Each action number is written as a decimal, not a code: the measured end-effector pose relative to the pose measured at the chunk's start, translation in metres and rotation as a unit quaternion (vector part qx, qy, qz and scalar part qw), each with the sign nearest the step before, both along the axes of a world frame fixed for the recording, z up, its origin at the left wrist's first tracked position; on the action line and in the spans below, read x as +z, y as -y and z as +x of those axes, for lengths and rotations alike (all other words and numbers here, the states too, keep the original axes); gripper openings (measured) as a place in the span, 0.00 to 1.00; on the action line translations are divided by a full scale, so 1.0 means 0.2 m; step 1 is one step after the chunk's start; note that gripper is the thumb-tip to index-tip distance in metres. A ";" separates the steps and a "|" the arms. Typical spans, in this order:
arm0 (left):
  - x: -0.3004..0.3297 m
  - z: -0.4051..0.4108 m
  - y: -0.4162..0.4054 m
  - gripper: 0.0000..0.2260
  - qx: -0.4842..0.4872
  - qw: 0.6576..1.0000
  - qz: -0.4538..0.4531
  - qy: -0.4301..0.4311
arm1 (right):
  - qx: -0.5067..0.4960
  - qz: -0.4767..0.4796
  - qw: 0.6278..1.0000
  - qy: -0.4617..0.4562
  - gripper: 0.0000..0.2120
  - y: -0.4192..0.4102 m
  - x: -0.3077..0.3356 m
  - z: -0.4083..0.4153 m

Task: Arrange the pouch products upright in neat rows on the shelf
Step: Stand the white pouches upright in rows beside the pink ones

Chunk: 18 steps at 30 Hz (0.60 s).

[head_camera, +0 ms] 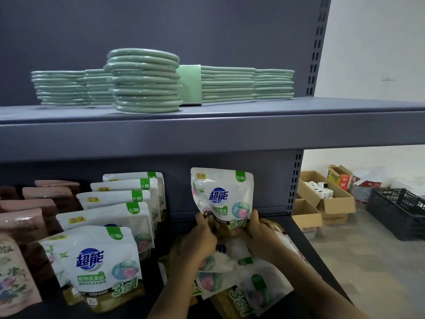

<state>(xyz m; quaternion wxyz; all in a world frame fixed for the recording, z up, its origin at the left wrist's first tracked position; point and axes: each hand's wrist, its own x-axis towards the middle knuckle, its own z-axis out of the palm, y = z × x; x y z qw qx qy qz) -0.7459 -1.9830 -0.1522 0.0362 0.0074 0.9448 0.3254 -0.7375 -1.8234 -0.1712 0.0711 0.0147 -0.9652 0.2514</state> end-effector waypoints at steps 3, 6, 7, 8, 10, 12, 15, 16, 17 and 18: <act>0.04 -0.03 0.03 0.10 0.047 0.995 0.086 -0.035 | -0.019 -0.070 0.997 -0.009 0.20 0.00 0.06 -0.03; 0.08 -0.08 0.09 0.09 0.095 0.988 0.078 -0.095 | -0.033 -0.126 0.992 -0.004 0.18 0.03 0.12 -0.10; 0.09 -0.10 0.10 0.09 0.105 0.985 0.084 -0.106 | -0.036 -0.136 0.990 -0.006 0.17 0.05 0.13 -0.12; 0.09 -0.12 0.11 0.09 0.113 0.983 0.091 -0.109 | -0.040 -0.142 0.989 -0.010 0.17 0.06 0.14 -0.14; 0.10 -0.16 0.12 0.10 0.127 0.982 0.099 -0.101 | -0.050 -0.147 0.988 -0.018 0.16 0.09 0.14 -0.19; 0.10 -0.19 0.12 0.11 0.139 0.978 0.128 -0.082 | -0.060 -0.157 0.986 -0.022 0.15 0.11 0.13 -0.22; 0.09 -0.21 0.10 0.14 0.124 0.980 0.154 -0.036 | -0.092 -0.180 0.979 -0.016 0.14 0.11 0.10 -0.25; 0.07 -0.21 0.09 0.15 0.114 0.982 0.148 -0.024 | -0.099 -0.181 0.979 -0.012 0.14 0.11 0.08 -0.26; 0.06 -0.22 0.09 0.15 0.104 0.984 0.144 -0.017 | -0.102 -0.176 0.979 -0.008 0.15 0.11 0.06 -0.26; 0.04 -0.23 0.09 0.16 0.094 0.985 0.142 -0.012 | -0.103 -0.170 0.980 -0.004 0.15 0.10 0.05 -0.26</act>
